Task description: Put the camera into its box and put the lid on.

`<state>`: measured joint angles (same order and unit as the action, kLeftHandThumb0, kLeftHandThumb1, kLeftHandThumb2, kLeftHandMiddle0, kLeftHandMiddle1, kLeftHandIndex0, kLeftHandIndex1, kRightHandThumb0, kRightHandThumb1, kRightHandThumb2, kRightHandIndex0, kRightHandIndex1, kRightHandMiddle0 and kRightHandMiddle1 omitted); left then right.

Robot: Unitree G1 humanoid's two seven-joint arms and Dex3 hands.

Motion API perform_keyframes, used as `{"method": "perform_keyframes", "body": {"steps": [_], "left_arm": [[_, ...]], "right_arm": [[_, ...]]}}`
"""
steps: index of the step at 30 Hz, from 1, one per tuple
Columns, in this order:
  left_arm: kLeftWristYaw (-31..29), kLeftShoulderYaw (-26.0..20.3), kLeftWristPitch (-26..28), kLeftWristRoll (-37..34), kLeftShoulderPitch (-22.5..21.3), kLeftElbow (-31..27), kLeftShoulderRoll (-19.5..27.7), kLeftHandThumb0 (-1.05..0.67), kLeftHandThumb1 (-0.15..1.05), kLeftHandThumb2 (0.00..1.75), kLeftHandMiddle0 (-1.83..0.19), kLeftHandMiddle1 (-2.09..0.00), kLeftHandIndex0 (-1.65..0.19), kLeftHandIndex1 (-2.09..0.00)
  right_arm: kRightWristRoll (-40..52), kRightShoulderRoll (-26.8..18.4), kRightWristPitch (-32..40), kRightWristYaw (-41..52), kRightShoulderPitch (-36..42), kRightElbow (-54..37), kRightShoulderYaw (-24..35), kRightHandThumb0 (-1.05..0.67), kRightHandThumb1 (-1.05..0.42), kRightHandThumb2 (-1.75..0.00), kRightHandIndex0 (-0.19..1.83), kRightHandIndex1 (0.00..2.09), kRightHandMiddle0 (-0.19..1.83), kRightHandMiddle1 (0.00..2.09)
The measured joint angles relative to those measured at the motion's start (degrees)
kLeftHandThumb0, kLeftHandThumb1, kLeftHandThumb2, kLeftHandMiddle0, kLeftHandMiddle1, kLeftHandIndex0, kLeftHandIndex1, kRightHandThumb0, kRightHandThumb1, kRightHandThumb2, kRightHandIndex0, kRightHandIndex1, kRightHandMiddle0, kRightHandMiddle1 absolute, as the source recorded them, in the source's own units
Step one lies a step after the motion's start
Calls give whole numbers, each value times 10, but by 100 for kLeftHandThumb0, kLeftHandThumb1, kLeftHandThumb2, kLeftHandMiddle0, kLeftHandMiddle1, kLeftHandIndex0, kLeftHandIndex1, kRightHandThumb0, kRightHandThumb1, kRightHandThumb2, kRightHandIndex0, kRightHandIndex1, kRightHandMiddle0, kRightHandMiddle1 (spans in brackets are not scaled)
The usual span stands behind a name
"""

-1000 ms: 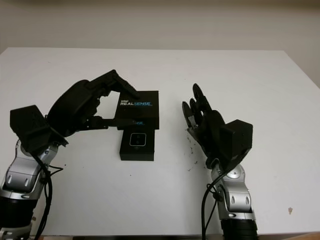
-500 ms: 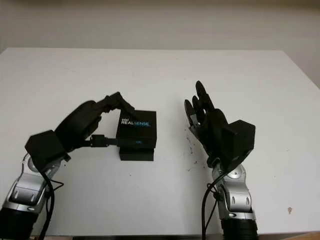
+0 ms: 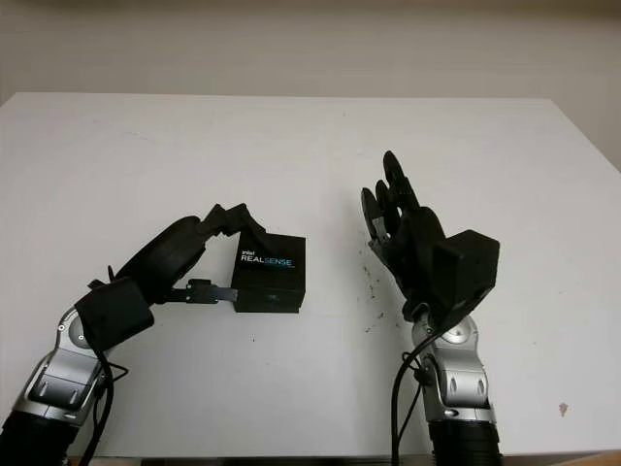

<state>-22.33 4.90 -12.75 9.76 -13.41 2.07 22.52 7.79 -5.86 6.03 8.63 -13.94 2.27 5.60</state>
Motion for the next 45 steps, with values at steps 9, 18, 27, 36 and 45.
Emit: {"method": "perform_keyframes", "body": {"steps": [9,18,27,36,45], "left_arm": [[0,0,10,6,-1,7,2,-15,105,9,-32,-145,-28,-135],[6,0,-5,7,-2,16,2,-14,105,9,-31,-152,-24,-142],[-25,47,26,173,-20,-42,80,-70,105,27,11,-11,-4,-24],[-55,92,71,300,-33,-108,109,-85,105,59,19,0,2,-6],[-62,94,82,296,-32,-111,109,-90,105,65,19,0,2,-5]], "right_arm": [[-4,0,-2,-1,0,0,0,-70,-105,-43,1,6,0,6],[-3,-1,-2,2,0,0,0,-70,-105,-43,1,6,0,6],[-3,-5,-1,5,0,0,0,-70,-105,-42,0,5,-1,5],[-5,-5,-1,5,0,0,-1,-70,-105,-42,1,6,-1,6],[-4,-5,-1,4,0,0,-1,-69,-105,-43,0,5,-1,5]]}}
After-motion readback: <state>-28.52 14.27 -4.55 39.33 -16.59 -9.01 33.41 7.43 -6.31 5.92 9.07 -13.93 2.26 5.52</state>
